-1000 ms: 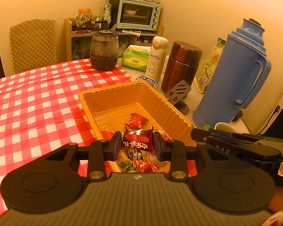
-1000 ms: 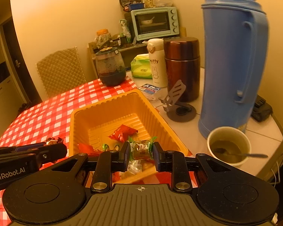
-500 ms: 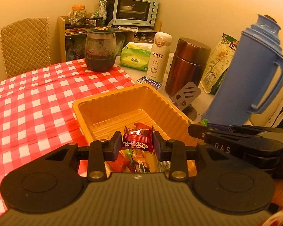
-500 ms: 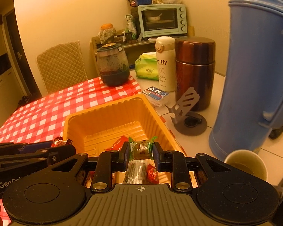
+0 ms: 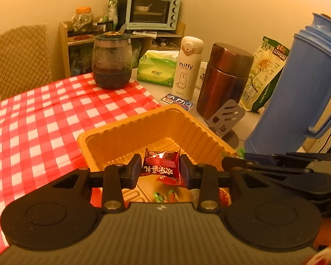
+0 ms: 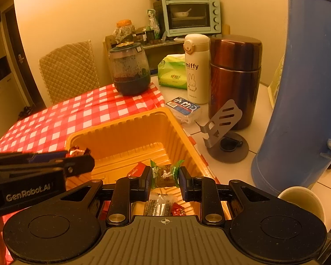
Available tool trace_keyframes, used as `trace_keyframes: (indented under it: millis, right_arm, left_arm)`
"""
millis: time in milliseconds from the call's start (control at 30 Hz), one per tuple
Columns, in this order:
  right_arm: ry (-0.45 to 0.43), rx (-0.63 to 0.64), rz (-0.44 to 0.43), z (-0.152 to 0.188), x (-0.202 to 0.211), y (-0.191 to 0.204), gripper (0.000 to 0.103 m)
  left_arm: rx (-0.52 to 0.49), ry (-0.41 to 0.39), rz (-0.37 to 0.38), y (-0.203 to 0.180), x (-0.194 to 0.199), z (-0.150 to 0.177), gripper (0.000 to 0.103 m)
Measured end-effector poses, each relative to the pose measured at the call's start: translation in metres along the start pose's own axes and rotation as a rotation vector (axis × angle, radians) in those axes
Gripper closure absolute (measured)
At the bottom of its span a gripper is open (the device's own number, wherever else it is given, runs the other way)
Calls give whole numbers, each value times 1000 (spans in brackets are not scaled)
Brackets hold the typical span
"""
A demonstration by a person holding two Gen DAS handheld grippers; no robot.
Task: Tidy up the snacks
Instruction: 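Open both grippers above the tray to drop the candies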
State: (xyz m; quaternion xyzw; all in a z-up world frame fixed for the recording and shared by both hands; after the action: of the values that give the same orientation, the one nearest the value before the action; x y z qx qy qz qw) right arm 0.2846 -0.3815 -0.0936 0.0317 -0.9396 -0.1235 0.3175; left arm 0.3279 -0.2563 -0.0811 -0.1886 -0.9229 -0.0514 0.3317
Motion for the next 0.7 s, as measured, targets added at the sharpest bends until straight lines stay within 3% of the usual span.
trace_keyframes:
  millis: [133,700]
  right_arm:
    - [7,-4,4,2,-2,-2,77]
    - [10,-8,-39,4,-5,12,76]
  left_arm:
    - [6,-8,11,2,-5,-1,57]
    - [80,13,-57,41,20,29,57]
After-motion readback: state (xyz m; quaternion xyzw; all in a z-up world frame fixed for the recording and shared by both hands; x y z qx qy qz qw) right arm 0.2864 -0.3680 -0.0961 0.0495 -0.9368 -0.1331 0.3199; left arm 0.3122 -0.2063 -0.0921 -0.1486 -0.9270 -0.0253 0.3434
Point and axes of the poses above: each gripper's, at about its wrist camera, not at the fingertips, and x roughly against the way its jaws point, y to its left, z to its underside, the point moved 10 cm from there along -x, roughly the way its jaws point, and after that the axes turned 8 degrees about -z, right-handed, at the moved point
